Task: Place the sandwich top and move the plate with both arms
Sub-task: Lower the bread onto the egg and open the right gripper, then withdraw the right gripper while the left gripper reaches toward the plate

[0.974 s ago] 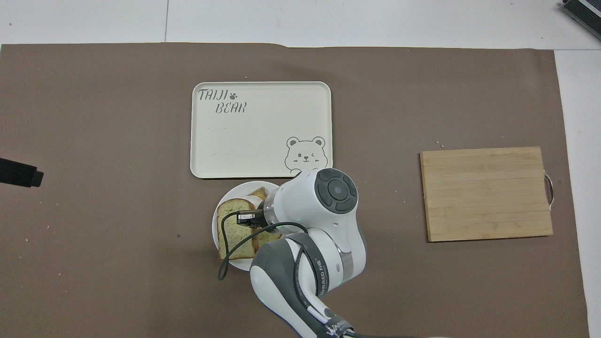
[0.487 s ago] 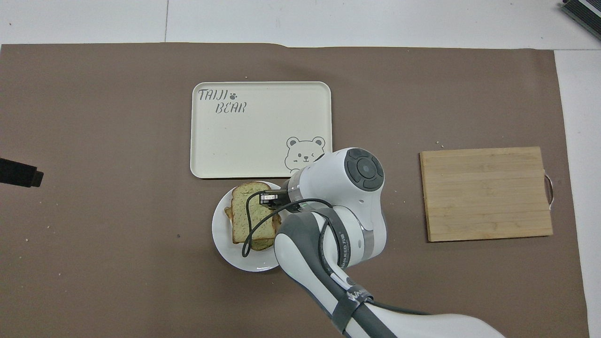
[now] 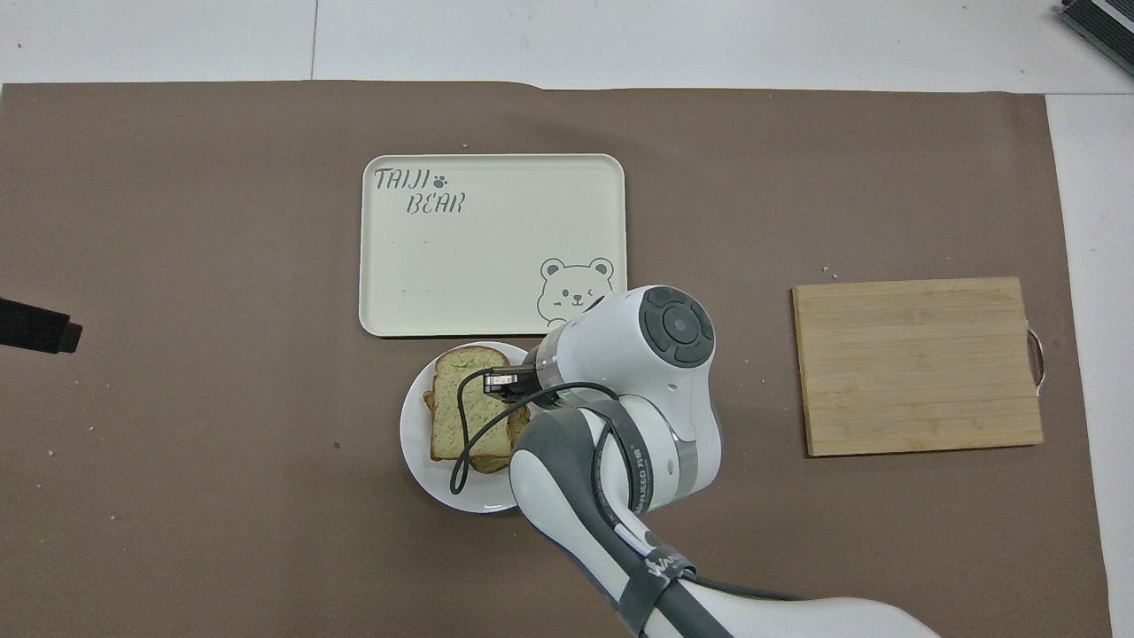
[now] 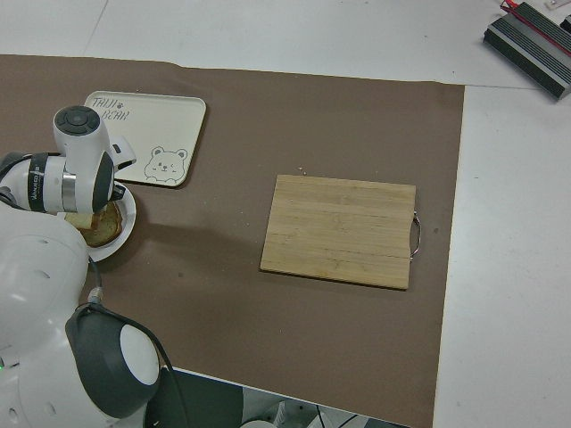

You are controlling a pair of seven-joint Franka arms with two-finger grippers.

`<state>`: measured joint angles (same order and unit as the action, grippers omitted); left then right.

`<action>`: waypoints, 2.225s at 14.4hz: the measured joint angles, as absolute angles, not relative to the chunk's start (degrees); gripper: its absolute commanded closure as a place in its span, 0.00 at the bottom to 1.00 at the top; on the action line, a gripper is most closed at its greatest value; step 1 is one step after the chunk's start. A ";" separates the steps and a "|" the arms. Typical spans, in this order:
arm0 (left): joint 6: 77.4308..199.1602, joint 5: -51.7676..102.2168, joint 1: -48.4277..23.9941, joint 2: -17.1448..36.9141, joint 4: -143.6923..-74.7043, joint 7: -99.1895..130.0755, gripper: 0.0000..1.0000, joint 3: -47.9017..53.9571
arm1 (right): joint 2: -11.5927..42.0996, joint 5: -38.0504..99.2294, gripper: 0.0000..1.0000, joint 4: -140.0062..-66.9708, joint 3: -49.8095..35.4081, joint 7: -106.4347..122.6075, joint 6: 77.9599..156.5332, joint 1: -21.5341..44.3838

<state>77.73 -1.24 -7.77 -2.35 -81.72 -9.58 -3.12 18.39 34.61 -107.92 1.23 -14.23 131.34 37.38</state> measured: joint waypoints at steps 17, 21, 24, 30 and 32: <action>77.70 -1.24 -7.77 -2.35 -81.72 -9.51 0.00 -3.12 | 13.46 17.35 0.00 -106.78 2.22 -14.15 130.19 28.02; 77.66 -1.24 -7.77 -2.36 -81.78 -9.32 0.00 -3.12 | 10.01 9.11 0.00 -106.62 2.30 -14.10 124.55 22.22; 77.82 0.95 -7.35 -2.75 -82.94 -8.01 0.00 -3.22 | 8.29 3.50 0.00 -104.16 2.34 -13.91 118.30 18.46; 86.56 13.82 -4.88 -7.05 -97.89 -7.80 0.00 -3.20 | 4.53 2.08 0.00 -100.48 2.37 -13.83 111.91 11.67; 92.97 18.66 -4.89 -7.93 -105.04 -7.80 0.00 -3.11 | 2.68 2.07 0.00 -100.44 2.43 -13.74 109.77 9.10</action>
<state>92.97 18.66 -4.89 -7.93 -105.04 -7.80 -3.11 2.68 2.07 -100.44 2.43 -13.74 109.77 9.10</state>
